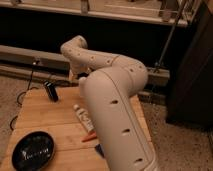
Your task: Place the ceramic cup over the eraser
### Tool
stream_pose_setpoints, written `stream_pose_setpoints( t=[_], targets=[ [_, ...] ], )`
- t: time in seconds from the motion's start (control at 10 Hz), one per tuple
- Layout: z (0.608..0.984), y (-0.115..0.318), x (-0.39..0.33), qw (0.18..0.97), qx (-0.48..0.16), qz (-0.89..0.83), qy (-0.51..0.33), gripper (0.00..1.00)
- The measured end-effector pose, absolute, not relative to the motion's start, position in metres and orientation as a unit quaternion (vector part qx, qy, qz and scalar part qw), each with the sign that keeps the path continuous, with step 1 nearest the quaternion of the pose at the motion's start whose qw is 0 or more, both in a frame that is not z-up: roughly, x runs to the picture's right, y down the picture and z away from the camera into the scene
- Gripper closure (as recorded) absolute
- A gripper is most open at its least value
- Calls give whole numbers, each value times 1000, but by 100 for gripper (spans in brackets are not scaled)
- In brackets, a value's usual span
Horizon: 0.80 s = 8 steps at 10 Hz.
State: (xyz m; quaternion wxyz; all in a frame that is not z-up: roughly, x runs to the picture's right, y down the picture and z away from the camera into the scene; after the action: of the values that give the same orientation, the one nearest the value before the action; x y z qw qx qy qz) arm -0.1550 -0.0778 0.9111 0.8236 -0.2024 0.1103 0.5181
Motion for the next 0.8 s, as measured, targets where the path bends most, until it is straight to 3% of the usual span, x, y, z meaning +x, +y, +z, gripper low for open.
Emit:
stream_pose_setpoints(
  t=[0.6,0.7,0.8],
  targets=[
    [945,-45,-152,830,-187,503,152,21],
    [946,-45,-150,829,-186,505,153,26],
    [948,-44,-149,827,-187,507,155,38]
  ],
)
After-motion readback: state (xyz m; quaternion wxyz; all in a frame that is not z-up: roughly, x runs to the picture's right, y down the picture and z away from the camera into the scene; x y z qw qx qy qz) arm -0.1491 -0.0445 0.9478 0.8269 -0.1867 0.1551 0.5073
